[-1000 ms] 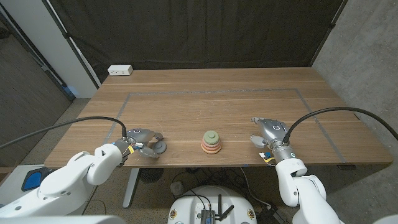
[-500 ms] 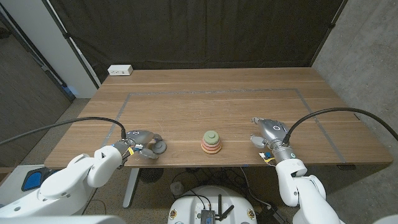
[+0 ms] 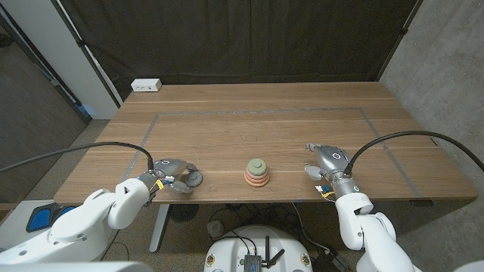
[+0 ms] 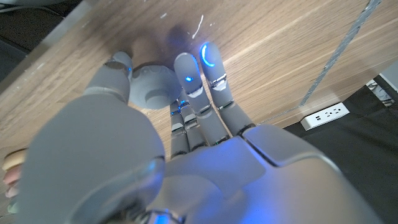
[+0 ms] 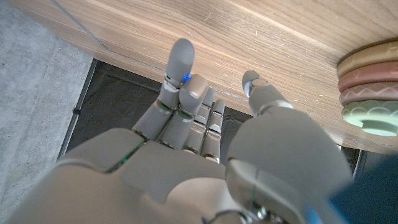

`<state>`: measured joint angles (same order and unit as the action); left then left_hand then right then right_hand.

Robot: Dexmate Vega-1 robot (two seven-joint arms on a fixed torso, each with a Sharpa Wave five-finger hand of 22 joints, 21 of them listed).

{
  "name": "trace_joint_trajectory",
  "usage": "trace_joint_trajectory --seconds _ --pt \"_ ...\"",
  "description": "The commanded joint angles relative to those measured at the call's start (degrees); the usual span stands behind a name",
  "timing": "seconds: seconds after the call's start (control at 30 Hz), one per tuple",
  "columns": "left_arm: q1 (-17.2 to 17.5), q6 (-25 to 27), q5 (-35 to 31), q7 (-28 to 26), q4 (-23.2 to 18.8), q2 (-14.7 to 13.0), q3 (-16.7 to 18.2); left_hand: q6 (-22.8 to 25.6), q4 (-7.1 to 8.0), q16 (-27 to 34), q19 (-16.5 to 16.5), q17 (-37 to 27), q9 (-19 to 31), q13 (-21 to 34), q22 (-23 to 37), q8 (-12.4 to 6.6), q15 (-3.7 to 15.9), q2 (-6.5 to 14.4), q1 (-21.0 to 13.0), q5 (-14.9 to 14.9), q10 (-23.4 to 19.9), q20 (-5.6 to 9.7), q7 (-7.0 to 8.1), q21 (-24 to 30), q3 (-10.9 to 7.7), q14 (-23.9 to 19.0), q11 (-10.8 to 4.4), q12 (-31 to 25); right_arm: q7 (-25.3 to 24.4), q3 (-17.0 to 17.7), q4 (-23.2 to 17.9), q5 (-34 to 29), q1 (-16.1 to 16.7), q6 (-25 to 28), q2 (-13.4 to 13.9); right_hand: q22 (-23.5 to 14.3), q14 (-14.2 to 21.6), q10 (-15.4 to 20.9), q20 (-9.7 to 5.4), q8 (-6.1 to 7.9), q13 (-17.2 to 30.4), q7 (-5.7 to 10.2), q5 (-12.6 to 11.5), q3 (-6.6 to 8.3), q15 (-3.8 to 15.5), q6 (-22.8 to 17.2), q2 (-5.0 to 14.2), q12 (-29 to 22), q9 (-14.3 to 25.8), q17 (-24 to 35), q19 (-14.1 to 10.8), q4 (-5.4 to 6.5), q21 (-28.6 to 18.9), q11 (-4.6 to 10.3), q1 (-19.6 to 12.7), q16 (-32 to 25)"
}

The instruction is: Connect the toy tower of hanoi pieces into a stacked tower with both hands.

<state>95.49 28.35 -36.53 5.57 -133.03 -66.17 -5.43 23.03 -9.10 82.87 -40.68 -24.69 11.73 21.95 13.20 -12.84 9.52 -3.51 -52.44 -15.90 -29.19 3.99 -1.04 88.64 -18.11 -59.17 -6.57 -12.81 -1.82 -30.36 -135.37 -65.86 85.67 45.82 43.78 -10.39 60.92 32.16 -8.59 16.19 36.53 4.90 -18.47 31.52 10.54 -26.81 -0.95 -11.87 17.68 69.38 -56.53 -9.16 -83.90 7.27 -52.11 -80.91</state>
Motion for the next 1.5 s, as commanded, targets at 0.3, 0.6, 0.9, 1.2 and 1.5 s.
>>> trace_joint_trajectory --seconds 0.3,0.6,0.9,1.2,1.5 --pt "-4.59 3.35 2.93 -3.20 -0.68 -2.42 -6.03 9.36 -0.54 1.81 -2.93 -0.69 0.50 1.01 1.74 -3.11 3.07 1.78 -3.29 -0.13 -10.36 8.01 1.82 1.09 -1.31 -3.35 -2.95 -3.17 -2.35 -0.19 0.46 3.88 -1.36 0.51 1.87 -0.18 0.20 0.35 -4.01 0.25 0.05 -0.13 -0.38 -0.05 1.99 -0.33 0.31 0.03 0.11 0.35 0.18 -0.02 0.19 -0.23 -0.25 0.03" --pt "-5.82 5.12 4.75 -4.71 -1.41 -3.72 -7.60 15.04 -0.62 3.56 -5.29 -3.62 1.30 2.57 3.45 -5.01 3.03 3.21 -5.51 -0.44 -17.46 8.15 2.52 1.20 -2.90 -5.70 -4.55 -5.17 -2.88 -0.69 0.50 4.85 -2.25 0.88 2.62 -0.20 0.08 0.28 -4.02 0.25 0.05 -0.13 -0.54 -0.04 2.00 -0.37 0.41 0.11 0.10 0.27 0.16 -0.02 0.21 -0.27 -0.18 0.21" --pt "-6.28 5.32 7.57 -6.87 -1.38 -5.22 -7.96 15.46 -0.74 3.71 -5.69 -4.81 1.59 3.24 3.81 -5.07 3.01 3.46 -6.40 -0.67 -18.13 8.17 2.65 1.04 -3.63 -5.93 -4.42 -5.05 -2.48 -1.73 0.18 4.34 -3.04 2.12 3.01 -0.19 -0.03 0.33 -4.01 0.26 0.11 -0.09 -0.66 -0.04 2.00 -0.40 0.45 0.09 0.09 0.20 0.16 -0.05 0.24 -0.15 -0.14 0.36" --pt "-5.56 5.10 10.99 -8.61 -2.18 -7.44 -6.21 16.06 -0.68 3.65 -5.92 -5.93 1.86 3.94 4.13 -5.19 2.99 3.52 -6.95 -0.89 -18.81 8.15 2.38 0.95 -4.21 -5.93 -4.03 -4.90 -1.43 -2.86 -0.11 3.29 -3.92 3.05 3.07 -0.17 -0.08 0.44 -4.01 0.24 0.11 -0.07 -0.77 -0.06 2.01 -0.39 0.47 0.09 0.09 0.17 0.19 -0.10 0.30 -0.13 -0.12 0.47" --pt "-5.49 5.72 13.36 -9.04 -3.67 -9.37 -4.64 16.73 -0.63 3.37 -6.46 -6.77 2.35 4.93 4.46 -5.36 3.00 3.59 -7.47 -1.23 -19.87 8.16 2.45 0.91 -4.79 -6.31 -4.35 -4.75 -1.29 -2.89 -0.68 2.92 -3.73 3.57 3.23 -0.20 -0.20 0.41 -4.01 0.23 0.13 -0.07 -0.87 -0.11 2.03 -0.38 0.50 0.14 0.10 0.02 0.14 -0.15 0.30 -0.08 -0.10 0.74"
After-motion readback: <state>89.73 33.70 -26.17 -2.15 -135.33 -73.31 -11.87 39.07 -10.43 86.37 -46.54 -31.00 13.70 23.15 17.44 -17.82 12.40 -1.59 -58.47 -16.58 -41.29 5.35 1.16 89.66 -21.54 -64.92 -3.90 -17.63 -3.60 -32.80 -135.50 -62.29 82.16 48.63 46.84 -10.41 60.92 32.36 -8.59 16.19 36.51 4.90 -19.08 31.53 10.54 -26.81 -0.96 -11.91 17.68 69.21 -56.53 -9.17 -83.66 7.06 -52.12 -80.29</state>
